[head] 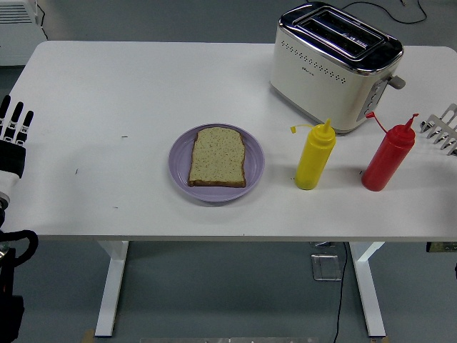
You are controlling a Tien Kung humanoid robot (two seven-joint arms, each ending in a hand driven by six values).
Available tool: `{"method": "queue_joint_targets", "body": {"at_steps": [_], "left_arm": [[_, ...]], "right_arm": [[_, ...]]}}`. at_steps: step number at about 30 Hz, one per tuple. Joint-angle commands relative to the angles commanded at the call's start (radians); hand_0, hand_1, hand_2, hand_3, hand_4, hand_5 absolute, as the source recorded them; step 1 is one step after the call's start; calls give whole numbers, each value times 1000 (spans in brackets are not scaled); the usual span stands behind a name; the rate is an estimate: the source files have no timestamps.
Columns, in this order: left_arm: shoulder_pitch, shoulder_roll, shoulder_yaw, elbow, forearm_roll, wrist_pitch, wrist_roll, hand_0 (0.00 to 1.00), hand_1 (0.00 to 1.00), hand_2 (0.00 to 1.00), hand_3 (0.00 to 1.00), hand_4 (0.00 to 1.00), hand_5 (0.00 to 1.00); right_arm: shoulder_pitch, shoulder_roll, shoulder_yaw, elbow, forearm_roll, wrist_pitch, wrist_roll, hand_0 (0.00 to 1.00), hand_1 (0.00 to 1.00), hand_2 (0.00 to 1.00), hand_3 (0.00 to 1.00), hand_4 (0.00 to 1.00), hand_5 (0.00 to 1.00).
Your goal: Pick up the cup,pour liquid into bread,place the cup on the desk
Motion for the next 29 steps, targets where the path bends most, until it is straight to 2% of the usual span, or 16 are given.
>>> {"method": "queue_joint_targets", "body": {"at_steps": [14,29], "left_arm": [[1,-1,3,0,0,0,-1,788,737,736,694,547,998],[8,0,9,1,0,0,-1,788,736,736,694,546,998]], "right_arm": [[0,-1,-2,0,-19,-2,2,903,842,850,847,733,528],[-3,-3,-7,-1,-27,0,0,915,849,851,848,727,524]]}}
